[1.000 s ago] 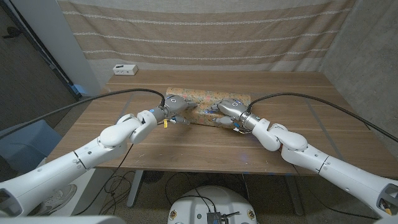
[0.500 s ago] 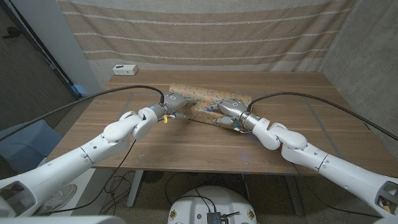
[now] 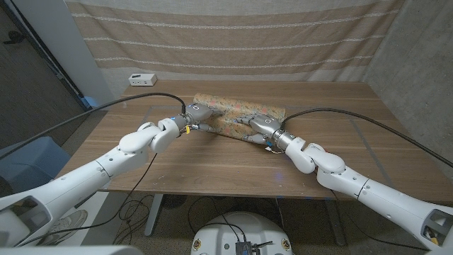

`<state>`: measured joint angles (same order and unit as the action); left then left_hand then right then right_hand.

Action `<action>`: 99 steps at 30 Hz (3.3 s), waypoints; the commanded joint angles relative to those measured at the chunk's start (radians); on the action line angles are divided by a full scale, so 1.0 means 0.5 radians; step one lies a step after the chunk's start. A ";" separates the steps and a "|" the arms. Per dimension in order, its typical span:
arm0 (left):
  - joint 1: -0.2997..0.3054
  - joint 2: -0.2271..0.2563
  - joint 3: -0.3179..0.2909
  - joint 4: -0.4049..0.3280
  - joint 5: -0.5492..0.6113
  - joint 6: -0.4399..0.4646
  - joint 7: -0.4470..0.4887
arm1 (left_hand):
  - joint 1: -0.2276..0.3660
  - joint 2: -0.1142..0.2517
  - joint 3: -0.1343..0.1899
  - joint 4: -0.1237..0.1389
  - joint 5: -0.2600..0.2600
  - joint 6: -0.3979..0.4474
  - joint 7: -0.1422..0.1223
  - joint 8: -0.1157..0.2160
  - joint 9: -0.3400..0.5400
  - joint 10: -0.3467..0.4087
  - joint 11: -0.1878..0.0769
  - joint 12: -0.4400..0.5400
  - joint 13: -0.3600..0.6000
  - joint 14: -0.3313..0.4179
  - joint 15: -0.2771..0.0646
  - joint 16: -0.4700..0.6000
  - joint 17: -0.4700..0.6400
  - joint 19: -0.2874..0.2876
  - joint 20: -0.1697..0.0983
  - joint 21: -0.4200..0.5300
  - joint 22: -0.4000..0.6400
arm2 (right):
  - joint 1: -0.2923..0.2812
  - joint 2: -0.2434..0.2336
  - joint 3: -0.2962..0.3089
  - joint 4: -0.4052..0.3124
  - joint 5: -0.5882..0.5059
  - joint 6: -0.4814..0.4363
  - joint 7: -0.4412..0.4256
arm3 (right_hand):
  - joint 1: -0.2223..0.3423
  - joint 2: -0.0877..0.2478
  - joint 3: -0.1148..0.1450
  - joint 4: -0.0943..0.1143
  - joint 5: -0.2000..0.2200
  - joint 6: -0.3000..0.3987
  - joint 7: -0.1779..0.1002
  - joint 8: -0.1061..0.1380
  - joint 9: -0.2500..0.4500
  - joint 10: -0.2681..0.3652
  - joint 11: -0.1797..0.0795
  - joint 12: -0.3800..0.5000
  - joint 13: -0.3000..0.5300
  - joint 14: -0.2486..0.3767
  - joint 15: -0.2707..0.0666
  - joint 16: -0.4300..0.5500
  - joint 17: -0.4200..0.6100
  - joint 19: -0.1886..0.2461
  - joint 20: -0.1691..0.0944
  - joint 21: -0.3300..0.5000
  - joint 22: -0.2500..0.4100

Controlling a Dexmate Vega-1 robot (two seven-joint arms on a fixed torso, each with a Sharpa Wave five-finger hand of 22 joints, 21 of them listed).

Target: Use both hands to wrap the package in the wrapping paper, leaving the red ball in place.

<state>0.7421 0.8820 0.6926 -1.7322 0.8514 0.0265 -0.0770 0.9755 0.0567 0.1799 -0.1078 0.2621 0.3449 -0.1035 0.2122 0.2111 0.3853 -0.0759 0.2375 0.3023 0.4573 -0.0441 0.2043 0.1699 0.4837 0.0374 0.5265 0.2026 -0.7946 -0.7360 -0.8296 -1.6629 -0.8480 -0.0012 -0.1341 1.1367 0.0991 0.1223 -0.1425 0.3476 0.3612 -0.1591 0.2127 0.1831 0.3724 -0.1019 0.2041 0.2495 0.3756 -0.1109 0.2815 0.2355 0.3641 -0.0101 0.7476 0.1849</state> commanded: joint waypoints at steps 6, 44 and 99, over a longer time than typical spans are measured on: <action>-0.094 -0.038 0.007 0.126 -0.305 -0.046 -0.115 | 0.019 0.081 0.034 0.000 -0.027 0.093 0.094 0.019 0.005 0.142 -0.003 0.033 0.002 0.098 -0.171 0.010 0.015 0.025 -0.005 0.031 0.009 | 0.158 0.048 -0.012 0.243 0.375 0.186 0.218 | 0.216 0.190 0.169 0.059 -0.148 1.003 0.169 0.189 0.006 1.065 0.115 0.318 -0.006 1.360 -0.198 0.486 0.782 0.548 -0.140 0.443 0.041; -0.955 -0.222 0.266 0.531 -1.273 0.194 -1.545 | -0.090 0.157 0.042 0.049 -0.120 -0.094 0.185 -0.043 0.002 0.007 0.119 -0.039 -0.026 -0.034 -0.021 -0.037 0.021 -0.188 0.087 -0.014 0.017 | 0.397 -0.126 0.106 0.069 1.297 0.154 1.023 | -0.021 0.031 0.260 0.129 -0.298 0.766 0.246 -0.077 0.030 0.723 0.237 0.064 0.075 0.972 -0.043 0.274 0.836 0.194 -0.021 0.727 -0.004; -0.823 -0.173 0.273 0.355 -1.095 0.124 -1.273 | -0.179 0.103 0.011 0.024 -0.139 -0.126 0.178 -0.029 -0.011 -0.009 0.111 -0.035 -0.053 -0.057 -0.029 -0.026 0.019 -0.219 0.089 -0.001 0.014 | -0.084 -0.221 0.265 -0.138 0.041 0.551 -0.133 | -0.171 -0.164 0.226 0.016 -0.087 0.441 0.001 -0.065 0.021 0.180 -0.011 -0.033 -0.035 0.020 -0.156 -0.184 0.296 -0.224 0.086 0.136 -0.027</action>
<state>0.3440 0.8106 0.8222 -1.5831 0.3010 0.1048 -0.7098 0.8973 0.1081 0.1855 -0.0912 0.1922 0.2853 -0.0158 0.1924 0.2045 0.3782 -0.0220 0.2169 0.2737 0.4320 -0.0483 0.1870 0.1768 0.3766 0.0879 0.5188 0.2091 -0.8583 -0.8655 -0.6726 -1.7446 -0.7960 0.3167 -0.3239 1.0686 0.0184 0.2351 -0.1448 0.3000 0.5972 -0.1649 0.1842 0.1904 0.4788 -0.1169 0.1920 0.2320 0.3966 -0.0434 0.1912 0.3855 0.2581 0.0302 0.8207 0.1702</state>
